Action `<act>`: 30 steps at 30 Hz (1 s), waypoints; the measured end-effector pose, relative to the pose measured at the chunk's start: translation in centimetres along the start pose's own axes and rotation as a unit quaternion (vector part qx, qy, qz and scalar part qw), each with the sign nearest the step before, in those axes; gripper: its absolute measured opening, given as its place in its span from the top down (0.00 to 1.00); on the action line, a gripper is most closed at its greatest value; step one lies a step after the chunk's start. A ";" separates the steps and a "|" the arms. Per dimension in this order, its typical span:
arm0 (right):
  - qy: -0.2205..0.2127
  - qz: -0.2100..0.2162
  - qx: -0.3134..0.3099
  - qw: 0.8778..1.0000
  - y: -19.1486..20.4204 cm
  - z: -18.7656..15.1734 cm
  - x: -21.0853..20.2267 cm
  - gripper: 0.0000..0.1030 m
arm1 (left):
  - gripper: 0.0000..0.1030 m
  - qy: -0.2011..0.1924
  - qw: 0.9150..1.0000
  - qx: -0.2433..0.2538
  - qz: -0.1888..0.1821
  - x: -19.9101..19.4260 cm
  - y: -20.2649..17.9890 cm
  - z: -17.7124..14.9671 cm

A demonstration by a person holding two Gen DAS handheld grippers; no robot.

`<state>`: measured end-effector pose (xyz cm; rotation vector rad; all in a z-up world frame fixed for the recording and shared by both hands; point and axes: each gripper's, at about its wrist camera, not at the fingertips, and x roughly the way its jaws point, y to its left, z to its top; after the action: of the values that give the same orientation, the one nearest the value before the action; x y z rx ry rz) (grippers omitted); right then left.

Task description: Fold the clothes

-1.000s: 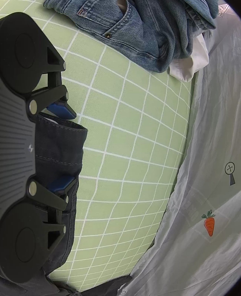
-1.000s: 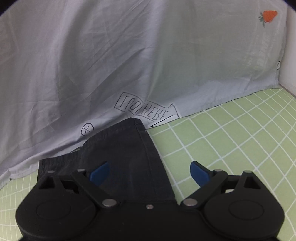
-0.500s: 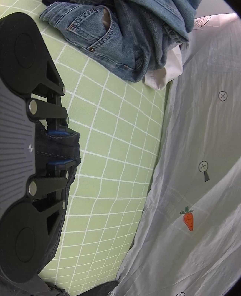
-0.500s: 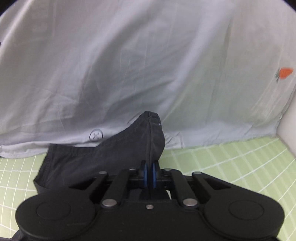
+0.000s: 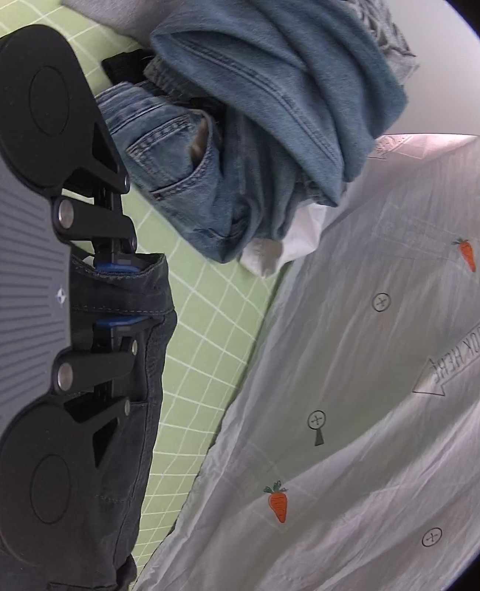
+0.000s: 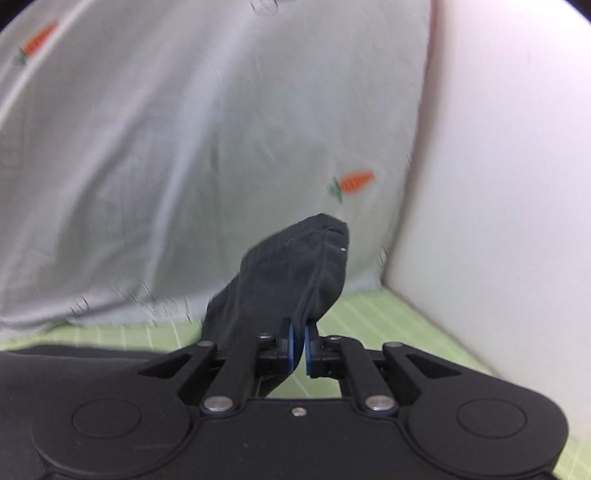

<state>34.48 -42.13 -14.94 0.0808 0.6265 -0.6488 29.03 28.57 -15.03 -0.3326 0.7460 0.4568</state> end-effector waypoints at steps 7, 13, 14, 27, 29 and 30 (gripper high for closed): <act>0.114 -0.050 0.013 0.992 -1.1 -3.7 3.1 0.49 | 0.72 0.050 0.999 0.003 -0.008 2.0 0.7 -0.2; 0.085 -0.007 0.024 0.996 0.9 -0.7 5.2 0.25 | 0.66 0.081 0.996 0.037 0.006 3.7 0.0 -0.2; 0.084 0.007 0.021 0.996 1.6 -0.3 5.9 0.24 | 0.65 0.085 0.996 0.039 0.008 4.0 -0.1 -0.2; 0.123 0.057 0.047 0.990 7.0 3.7 17.4 0.16 | 0.60 0.107 0.992 0.054 0.034 6.3 -1.2 -0.6; 0.116 0.059 0.042 0.991 7.4 3.8 17.6 0.19 | 0.58 0.104 0.992 0.059 0.039 6.4 -1.4 -0.6; 0.107 0.058 0.042 0.992 7.6 3.7 17.5 0.27 | 0.57 0.102 0.992 0.058 0.041 6.4 -1.4 -0.6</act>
<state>51.70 -46.49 -22.77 0.2662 0.7955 -0.5569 33.57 28.87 -19.84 -0.2424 0.9841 0.4600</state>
